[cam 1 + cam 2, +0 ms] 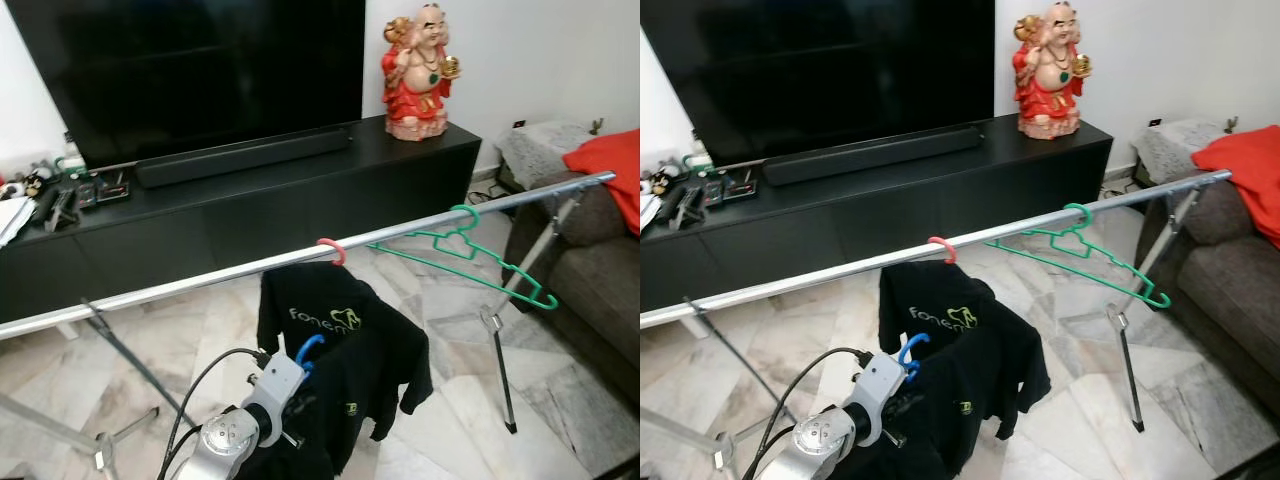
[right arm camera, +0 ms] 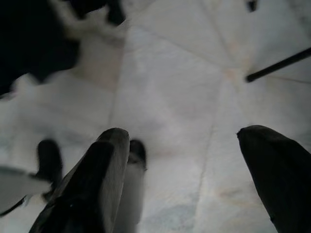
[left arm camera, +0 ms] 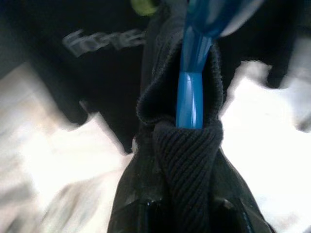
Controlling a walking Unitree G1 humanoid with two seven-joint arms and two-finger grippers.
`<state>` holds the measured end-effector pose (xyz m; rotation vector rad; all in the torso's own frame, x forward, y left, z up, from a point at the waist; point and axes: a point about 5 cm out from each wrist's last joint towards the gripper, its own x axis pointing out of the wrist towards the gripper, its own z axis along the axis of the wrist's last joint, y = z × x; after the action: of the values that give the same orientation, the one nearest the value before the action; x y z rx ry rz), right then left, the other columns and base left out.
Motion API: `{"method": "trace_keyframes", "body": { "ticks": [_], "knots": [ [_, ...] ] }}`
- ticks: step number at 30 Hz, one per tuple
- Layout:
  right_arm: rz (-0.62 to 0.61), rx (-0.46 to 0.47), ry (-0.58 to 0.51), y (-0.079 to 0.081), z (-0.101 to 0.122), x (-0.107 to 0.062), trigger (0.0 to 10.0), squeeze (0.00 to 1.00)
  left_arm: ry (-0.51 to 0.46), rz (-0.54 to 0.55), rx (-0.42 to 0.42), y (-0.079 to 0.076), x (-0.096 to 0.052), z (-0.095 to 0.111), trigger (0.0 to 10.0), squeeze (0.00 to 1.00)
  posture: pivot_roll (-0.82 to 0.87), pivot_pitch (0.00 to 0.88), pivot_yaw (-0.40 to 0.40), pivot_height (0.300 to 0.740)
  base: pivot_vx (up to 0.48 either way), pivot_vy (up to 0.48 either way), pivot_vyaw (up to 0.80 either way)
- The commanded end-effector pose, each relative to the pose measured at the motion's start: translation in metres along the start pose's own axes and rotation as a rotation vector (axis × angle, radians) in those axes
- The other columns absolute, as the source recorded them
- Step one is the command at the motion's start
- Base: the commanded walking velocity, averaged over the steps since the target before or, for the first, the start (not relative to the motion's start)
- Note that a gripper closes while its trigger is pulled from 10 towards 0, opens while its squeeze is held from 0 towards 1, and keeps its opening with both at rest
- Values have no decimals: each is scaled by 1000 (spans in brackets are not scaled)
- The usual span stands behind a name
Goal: Hang hanger
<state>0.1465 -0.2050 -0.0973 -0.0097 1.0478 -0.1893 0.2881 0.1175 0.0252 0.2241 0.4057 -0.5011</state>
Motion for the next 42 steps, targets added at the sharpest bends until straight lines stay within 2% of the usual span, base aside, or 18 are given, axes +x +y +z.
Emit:
{"method": "trace_keyframes", "body": {
  "ticks": [1, 3, 6, 7, 13, 15, 16, 19, 25, 27, 28, 29, 33, 34, 37, 42],
  "knots": [
    [-12, -7, 24, -10, -6, -1, 10000, 0, -7, 94, -5, 16, 2, 12, 10000, 0, 49, 17, 26, 740, 0, 0, 0],
    [-9, -8, 24, -13, -5, -1, 10000, 0, -16, 126, -39, 19, 5, 21, 10000, 0, 45, 20, 23, 740, 0, 0, 0],
    [-2, -10, 22, -13, -5, -1, 10000, 0, 12, 162, -26, 24, 6, 22, 10000, 0, 43, 22, 21, 740, 0, 0, 0],
    [4, -16, 23, -13, -5, -1, 10000, 0, 31, 198, -21, 30, 7, 24, 10000, 0, 41, 26, 17, 740, 0, 0, 0],
    [15, -36, 30, -14, -4, -1, 10000, 0, 38, 209, -18, 36, 11, 37, 10000, 0, 38, 30, 13, 740, 0, 0, 0],
    [17, -38, 31, -14, -4, -1, 10000, 0, 55, 180, -8, 35, 11, 36, 10000, 0, 37, 31, 11, 740, 0, 0, 0],
    [22, -54, 37, -14, -5, -1, 10000, 0, 102, 79, 45, 28, 10, 30, 10000, 0, 38, 30, 10, 740, 0, 0, 0],
    [29, -81, 44, -15, -5, -1, 10000, 0, 140, -54, 96, 19, 5, 18, 10000, 0, 39, 31, 8, 740, 0, 0, 0],
    [36, -99, 47, -14, -6, -1, 10000, 0, 205, -90, 149, 19, -3, 3, 10000, 0, 42, 32, 10, 740, 0, 0, 0],
    [40, -107, 48, -14, -5, -1, 10000, 0, 220, 57, 121, 36, -5, 3, 10000, 0, 41, 32, 10, 740, 0, 0, 0],
    [40, -107, 48, -14, -5, -1, 10000, 0, 220, 57, 121, 36, -5, 3, 10000, 0, 41, 32, 10, 740, 0, 0, 0],
    [41, -109, 49, -14, -5, -1, 10000, 0, 216, 125, 106, 43, -5, 5, 10000, 0, 43, 30, 8, 740, 0, 0, 0],
    [44, -122, 50, -14, -5, -1, 10000, 0, 118, 279, 134, 61, -4, 27, 10000, 0, 44, 28, 6, 740, 0, 0, 0],
    [44, -122, 50, -14, -5, -1, 10000, 0, 118, 279, 134, 61, -4, 27, 10000, 0, 44, 28, 6, 740, 0, 0, 0],
    [42, -120, 48, -13, -5, -1, 10000, 0, 49, 325, 119, 62, 0, 44, 10000, 0, 40, 28, 6, 740, 0, 0, 0],
    [44, -126, 46, -12, -5, -1, 10000, 0, -41, 280, 81, 54, 8, 62, 10000, 0, 37, 24, 7, 740, 0, 0, 0]
  ]
}}
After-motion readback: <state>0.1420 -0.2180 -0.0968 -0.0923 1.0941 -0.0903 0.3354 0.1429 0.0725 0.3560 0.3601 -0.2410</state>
